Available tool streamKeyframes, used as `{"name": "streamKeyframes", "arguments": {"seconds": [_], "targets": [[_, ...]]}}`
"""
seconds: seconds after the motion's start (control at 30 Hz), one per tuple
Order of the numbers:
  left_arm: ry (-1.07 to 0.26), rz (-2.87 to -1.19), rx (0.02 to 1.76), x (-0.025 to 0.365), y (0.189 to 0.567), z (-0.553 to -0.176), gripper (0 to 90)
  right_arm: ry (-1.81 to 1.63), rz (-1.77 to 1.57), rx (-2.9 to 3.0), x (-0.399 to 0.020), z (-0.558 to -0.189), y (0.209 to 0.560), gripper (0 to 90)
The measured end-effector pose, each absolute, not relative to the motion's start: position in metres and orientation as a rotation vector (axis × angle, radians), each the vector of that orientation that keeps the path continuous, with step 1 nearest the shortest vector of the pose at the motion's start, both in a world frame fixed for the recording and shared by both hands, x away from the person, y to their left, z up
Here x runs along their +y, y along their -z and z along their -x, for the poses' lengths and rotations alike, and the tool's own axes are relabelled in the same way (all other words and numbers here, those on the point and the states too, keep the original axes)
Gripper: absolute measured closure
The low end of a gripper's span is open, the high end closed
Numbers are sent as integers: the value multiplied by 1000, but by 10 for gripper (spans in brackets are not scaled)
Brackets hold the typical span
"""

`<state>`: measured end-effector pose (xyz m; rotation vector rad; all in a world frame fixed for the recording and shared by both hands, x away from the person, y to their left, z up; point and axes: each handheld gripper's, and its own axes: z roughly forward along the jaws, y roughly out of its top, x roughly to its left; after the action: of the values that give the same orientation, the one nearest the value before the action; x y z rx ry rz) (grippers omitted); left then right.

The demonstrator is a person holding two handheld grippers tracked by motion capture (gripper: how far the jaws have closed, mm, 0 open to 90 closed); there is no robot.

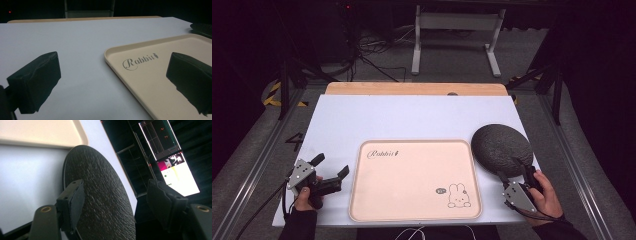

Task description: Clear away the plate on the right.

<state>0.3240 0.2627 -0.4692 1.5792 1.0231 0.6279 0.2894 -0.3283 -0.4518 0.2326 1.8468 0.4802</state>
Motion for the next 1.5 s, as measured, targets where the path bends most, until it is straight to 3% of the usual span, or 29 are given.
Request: {"name": "streamKeyframes", "arguments": {"seconds": [0.8, 1.5], "targets": [[-622, -1554, 1057, 258, 469, -338, 3, -265, -82, 1878, -318, -278, 460, 421], [-622, -1554, 1055, 258, 469, -338, 3, -99, 20, 1915, -313, -280, 474, 593]]}}
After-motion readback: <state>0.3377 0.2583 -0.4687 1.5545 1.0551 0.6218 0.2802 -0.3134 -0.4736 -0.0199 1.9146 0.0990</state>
